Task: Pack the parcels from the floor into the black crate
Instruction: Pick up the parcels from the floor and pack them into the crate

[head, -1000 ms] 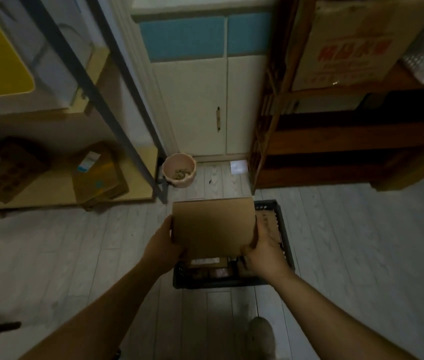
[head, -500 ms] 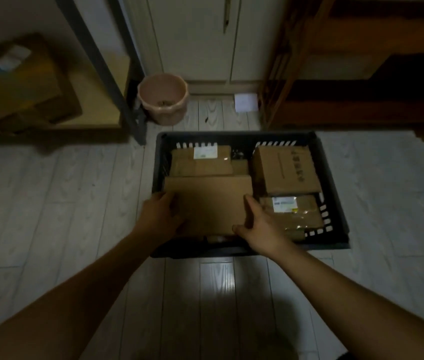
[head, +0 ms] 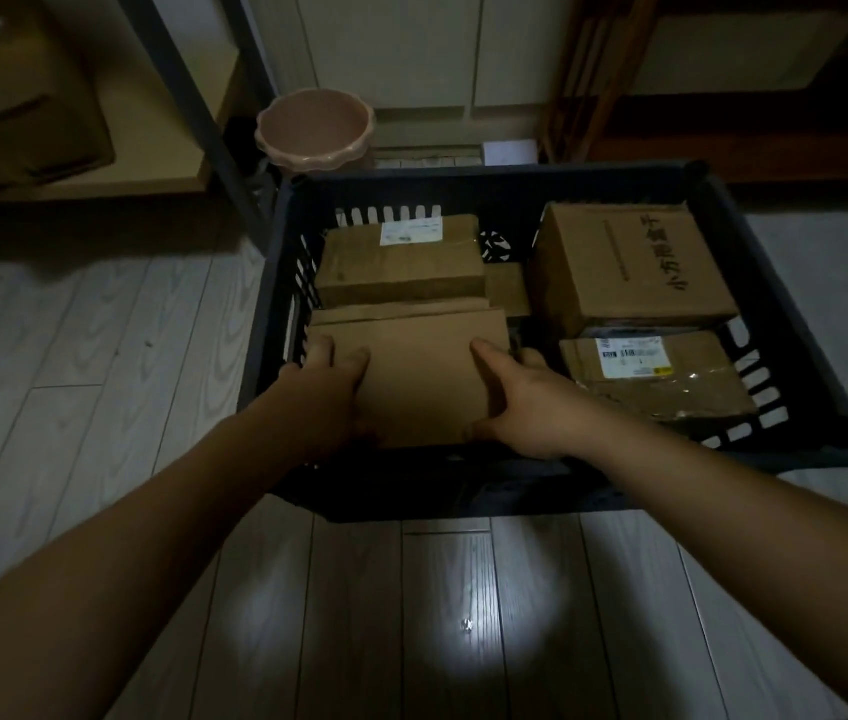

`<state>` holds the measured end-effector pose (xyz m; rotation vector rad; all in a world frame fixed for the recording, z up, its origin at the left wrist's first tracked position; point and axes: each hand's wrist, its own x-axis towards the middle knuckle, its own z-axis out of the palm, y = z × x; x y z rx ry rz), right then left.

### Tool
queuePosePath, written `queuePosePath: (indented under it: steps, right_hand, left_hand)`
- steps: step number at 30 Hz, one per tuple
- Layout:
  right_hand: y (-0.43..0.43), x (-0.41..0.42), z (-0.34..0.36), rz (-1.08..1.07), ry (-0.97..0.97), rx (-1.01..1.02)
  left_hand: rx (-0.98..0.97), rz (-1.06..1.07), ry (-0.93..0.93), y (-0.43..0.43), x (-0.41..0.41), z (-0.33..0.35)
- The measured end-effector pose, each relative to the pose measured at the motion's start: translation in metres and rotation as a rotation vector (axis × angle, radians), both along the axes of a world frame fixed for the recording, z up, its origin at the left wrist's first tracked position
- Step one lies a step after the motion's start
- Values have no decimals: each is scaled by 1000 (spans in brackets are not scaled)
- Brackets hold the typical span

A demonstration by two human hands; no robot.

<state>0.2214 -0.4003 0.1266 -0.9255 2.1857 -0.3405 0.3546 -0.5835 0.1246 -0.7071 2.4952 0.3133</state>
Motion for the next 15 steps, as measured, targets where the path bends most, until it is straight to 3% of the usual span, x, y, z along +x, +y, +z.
queuePosePath:
  steps: [9,15]
  right_hand:
    - [-1,-4,-2,0,7,-61]
    - [1,0,0,38,61,-46]
  left_hand:
    - [-135,-140,-7,-5,-2,2]
    - [-38,-151,57,-5,-9,-2]
